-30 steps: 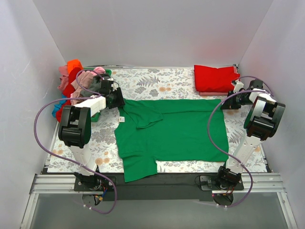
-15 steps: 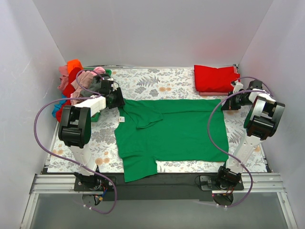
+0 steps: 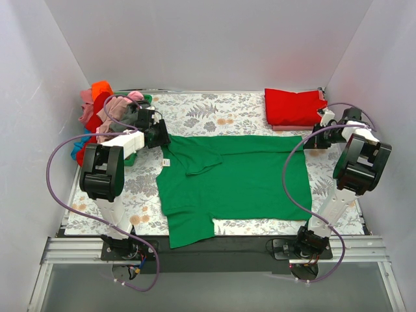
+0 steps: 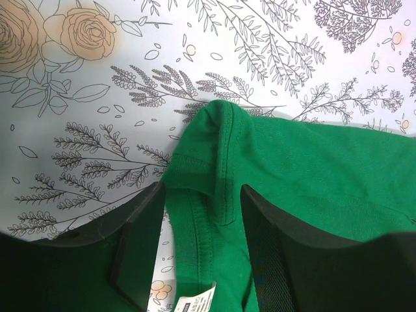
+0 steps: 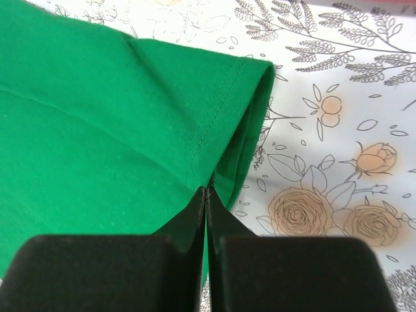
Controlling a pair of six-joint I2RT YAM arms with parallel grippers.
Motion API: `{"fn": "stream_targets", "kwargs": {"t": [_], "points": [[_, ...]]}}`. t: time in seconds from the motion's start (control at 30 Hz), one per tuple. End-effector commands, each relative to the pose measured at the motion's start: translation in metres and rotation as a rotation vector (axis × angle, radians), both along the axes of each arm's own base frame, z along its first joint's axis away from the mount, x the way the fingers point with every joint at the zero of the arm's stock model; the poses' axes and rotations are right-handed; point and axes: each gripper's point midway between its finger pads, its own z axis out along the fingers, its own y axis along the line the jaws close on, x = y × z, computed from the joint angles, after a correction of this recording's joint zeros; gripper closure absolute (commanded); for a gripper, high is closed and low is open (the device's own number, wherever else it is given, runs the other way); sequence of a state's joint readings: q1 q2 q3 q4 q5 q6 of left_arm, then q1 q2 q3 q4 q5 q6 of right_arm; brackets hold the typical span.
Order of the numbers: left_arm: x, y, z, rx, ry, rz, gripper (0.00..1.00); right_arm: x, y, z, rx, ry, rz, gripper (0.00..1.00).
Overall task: Fold and stack the t-shirts
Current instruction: Fold the tshirt
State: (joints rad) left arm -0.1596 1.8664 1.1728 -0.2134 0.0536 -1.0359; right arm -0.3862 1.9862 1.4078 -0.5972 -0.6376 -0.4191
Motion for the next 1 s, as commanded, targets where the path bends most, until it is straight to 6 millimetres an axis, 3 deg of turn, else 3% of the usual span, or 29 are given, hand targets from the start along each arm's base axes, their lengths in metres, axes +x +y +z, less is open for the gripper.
{"fn": "stream_targets", "kwargs": {"t": [0.0, 0.33, 0.53, 0.7, 0.87, 0.9, 0.97], "points": [[0.009, 0.004, 0.019, 0.009, -0.048, 0.003, 0.51, -0.001, -0.004, 0.018, -0.001, -0.044, -0.004, 0.99], [0.008, 0.006, 0.019, 0.009, -0.046, 0.006, 0.51, -0.006, -0.008, 0.006, -0.02, -0.004, -0.011, 0.99], [0.009, 0.006, 0.021, 0.007, -0.052, 0.005, 0.51, -0.016, -0.012, -0.018, -0.032, 0.09, 0.001, 0.99], [0.009, 0.006, 0.028, 0.008, -0.066, 0.002, 0.51, -0.022, -0.015, -0.021, -0.065, 0.105, 0.004, 0.76], [0.01, 0.005, 0.061, 0.005, -0.145, -0.021, 0.5, -0.021, -0.018, -0.004, -0.103, 0.055, 0.017, 0.65], [0.009, 0.004, 0.082, -0.001, -0.19, -0.027, 0.5, -0.021, -0.016, 0.005, -0.116, 0.032, 0.026, 0.62], [0.005, 0.006, 0.103, 0.007, -0.241, -0.038, 0.47, -0.023, -0.012, 0.016, -0.135, -0.005, 0.051, 0.57]]}}
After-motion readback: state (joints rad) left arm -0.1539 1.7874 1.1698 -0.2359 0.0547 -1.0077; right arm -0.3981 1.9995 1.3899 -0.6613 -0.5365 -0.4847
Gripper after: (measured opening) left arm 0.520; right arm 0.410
